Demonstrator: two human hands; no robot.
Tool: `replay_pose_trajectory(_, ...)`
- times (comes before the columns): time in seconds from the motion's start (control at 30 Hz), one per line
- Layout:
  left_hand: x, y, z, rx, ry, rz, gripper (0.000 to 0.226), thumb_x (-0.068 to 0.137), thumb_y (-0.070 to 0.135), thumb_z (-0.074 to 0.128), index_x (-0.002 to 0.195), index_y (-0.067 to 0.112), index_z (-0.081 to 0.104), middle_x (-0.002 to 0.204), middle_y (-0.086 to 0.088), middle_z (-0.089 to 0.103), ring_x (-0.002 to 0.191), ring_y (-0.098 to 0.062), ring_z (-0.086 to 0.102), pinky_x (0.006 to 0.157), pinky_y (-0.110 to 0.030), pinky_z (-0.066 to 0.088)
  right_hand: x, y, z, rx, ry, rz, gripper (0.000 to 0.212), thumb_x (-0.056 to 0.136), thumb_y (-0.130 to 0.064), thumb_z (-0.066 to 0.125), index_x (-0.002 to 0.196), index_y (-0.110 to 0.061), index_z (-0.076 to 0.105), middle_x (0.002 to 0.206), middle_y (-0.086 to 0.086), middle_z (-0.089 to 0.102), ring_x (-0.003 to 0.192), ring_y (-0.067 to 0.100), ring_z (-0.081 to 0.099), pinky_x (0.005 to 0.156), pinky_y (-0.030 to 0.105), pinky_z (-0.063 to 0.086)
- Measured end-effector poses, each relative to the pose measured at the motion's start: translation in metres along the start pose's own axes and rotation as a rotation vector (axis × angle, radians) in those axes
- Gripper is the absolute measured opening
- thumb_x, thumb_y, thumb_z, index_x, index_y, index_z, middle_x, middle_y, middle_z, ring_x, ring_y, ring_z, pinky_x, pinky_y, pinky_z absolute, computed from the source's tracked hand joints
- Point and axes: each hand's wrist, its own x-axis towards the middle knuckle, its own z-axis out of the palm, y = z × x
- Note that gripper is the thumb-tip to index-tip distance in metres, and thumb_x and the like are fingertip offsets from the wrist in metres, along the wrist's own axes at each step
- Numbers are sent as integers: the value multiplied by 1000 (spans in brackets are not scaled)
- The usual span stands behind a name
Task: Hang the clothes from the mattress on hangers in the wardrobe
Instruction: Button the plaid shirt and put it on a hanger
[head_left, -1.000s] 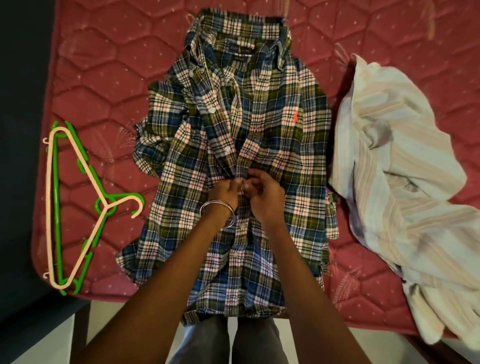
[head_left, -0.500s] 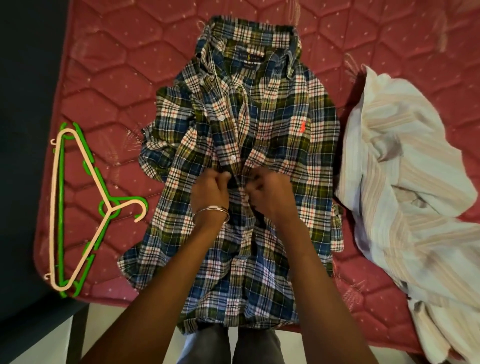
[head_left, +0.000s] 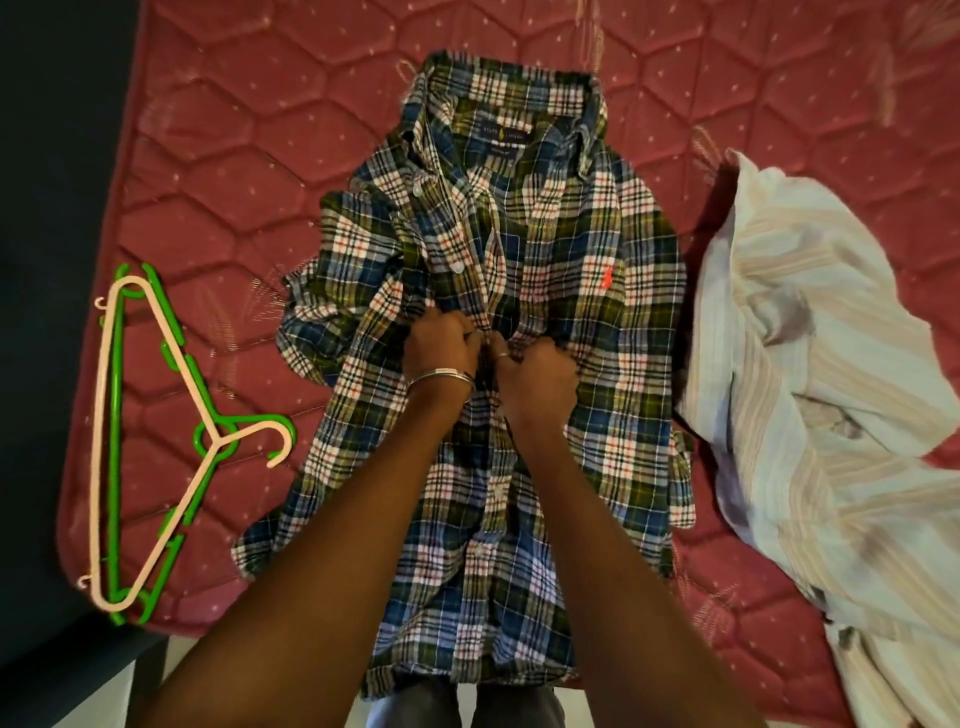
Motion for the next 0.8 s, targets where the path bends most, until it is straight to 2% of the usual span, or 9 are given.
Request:
replay_pose_trajectory(0.07,-2,-4,2,-60,23,19,16,86,26,66,89,12,72,98,-13,66,87,-32,62,74,-39,54,0,-8,2,-38,1,40,58,87,-58,56,108,-4,58,108,15,63,103,35,59,77,42,50)
replay_pose_trajectory(0.17,-6,-11,4,-185,50,21,14,83,20,69,76,8,71,81,-11,69,75,-29,64,67,-35,52,7,-12,1,20,1,88,46,92,-46,57,107,-3,59,107,16,64,102,35,61,76,43,51)
replay_pose_trajectory(0.23,-7,-13,4,-235,61,4,14,83,18,69,76,6,71,81,-11,69,76,-28,64,69,-35,52,13,-9,0,127,1,103,32,94,-32,58,99,-1,60,100,17,65,95,35,62,72,40,50)
replay_pose_trajectory(0.3,-6,-10,5,-251,74,-30,17,83,23,70,81,6,72,85,-12,70,80,-28,65,71,-37,54,16,-1,-2,237,6,80,24,90,-24,64,81,-2,61,82,18,64,80,32,63,64,36,51)
replay_pose_trajectory(0.4,-6,-2,11,-209,85,-105,23,83,31,70,91,9,72,96,-12,69,90,-29,64,75,-39,54,15,11,-9,666,-42,180,32,87,-8,68,58,-6,53,66,17,62,59,26,62,61,39,56)
replay_pose_trajectory(0.5,-4,5,14,-178,67,-177,21,85,30,68,93,11,72,101,-12,68,94,-30,64,72,-35,49,12,16,-24,955,-242,298,15,89,1,62,74,-1,61,74,12,64,60,18,59,63,33,55)
replay_pose_trajectory(0.57,-3,5,12,-240,58,-174,19,85,26,69,88,8,73,94,-12,71,88,-29,65,71,-33,49,13,18,-29,986,-273,253,14,89,4,60,76,-1,61,75,11,65,61,17,60,63,31,55)
replay_pose_trajectory(0.67,-9,-1,5,-395,32,-39,15,82,18,72,83,3,73,84,-11,72,78,-24,65,71,-28,50,11,16,-27,927,-260,159,10,88,1,64,78,1,64,72,9,66,61,16,61,62,31,54)
replay_pose_trajectory(0.8,-22,-4,-4,-405,14,97,12,82,12,72,84,0,73,84,-11,71,75,-15,61,71,-25,49,5,10,-13,661,-120,-31,16,84,-11,71,72,-2,69,68,11,69,63,28,65,60,40,56)
